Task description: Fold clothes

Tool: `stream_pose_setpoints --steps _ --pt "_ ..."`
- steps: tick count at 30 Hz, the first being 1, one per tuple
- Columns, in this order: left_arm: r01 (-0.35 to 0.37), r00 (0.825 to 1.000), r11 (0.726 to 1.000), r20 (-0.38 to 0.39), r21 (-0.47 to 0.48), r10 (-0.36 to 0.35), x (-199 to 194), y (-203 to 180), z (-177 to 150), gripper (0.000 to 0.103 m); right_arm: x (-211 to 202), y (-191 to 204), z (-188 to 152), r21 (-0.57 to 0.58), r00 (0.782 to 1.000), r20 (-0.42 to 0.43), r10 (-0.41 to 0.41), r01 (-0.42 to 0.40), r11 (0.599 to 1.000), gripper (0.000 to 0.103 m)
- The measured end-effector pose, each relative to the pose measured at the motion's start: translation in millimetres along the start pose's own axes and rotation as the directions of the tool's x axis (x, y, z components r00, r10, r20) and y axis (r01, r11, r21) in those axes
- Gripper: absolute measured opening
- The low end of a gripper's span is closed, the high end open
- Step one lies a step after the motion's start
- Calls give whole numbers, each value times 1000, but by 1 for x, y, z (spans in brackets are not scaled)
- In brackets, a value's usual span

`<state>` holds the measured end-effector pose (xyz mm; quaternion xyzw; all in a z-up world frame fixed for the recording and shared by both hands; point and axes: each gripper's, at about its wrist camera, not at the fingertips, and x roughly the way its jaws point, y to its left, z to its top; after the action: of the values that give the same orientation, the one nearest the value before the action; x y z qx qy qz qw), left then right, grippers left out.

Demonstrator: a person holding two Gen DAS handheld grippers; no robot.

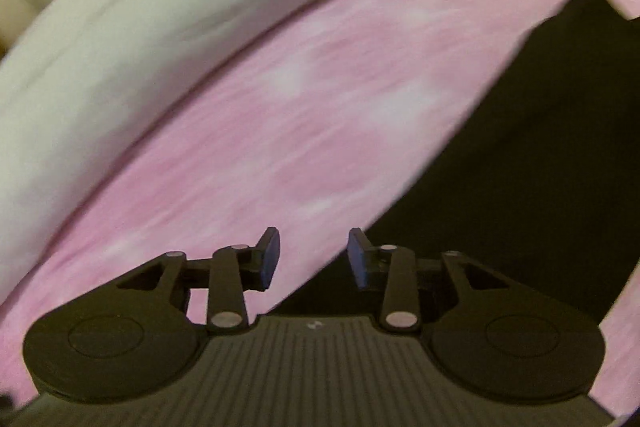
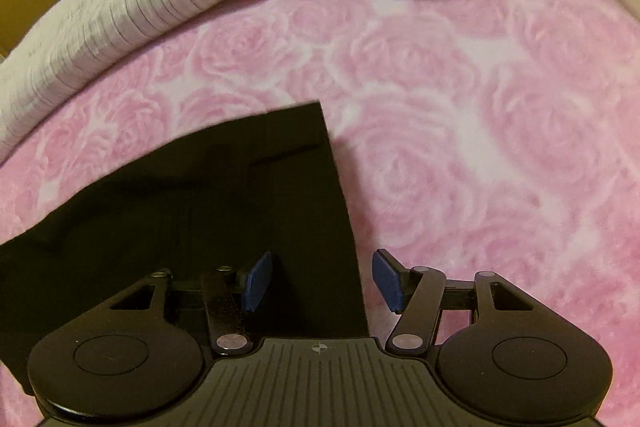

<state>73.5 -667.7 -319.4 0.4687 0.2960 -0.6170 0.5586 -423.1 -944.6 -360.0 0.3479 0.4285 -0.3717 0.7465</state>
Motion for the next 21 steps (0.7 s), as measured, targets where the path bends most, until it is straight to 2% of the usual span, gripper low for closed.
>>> stream_pose_setpoints --steps 2,6,10,12,13,14,16,18,21 --pt "69 997 997 28 17 -69 18 -32 30 33 7 -7 -1 4 999 14 -44 44 999 59" --pt "185 978 982 88 24 -186 44 -88 90 33 1 -11 -3 76 998 56 -2 -2 997 59" --pt "308 943 951 124 39 -310 61 -140 149 33 -24 -13 -21 98 994 108 15 -25 995 59" --pt "370 920 928 124 31 -371 72 -162 174 33 -30 -22 -33 188 991 137 8 -34 982 59" --pt "382 916 924 120 35 -383 77 -173 185 32 -32 -28 -41 244 988 151 5 -43 969 59" --pt "386 915 921 110 49 -389 84 -188 195 31 -34 -32 -50 290 987 163 6 -53 956 59" --pt "368 924 925 71 93 -375 103 -211 213 31 -35 -37 -69 352 983 184 11 -76 933 59" --pt "334 940 932 29 141 -341 123 -233 225 28 -35 -39 -80 353 980 199 4 -75 932 59" --pt "301 952 933 -5 197 -306 141 -248 233 29 -34 -48 -91 380 975 221 15 -101 919 60"
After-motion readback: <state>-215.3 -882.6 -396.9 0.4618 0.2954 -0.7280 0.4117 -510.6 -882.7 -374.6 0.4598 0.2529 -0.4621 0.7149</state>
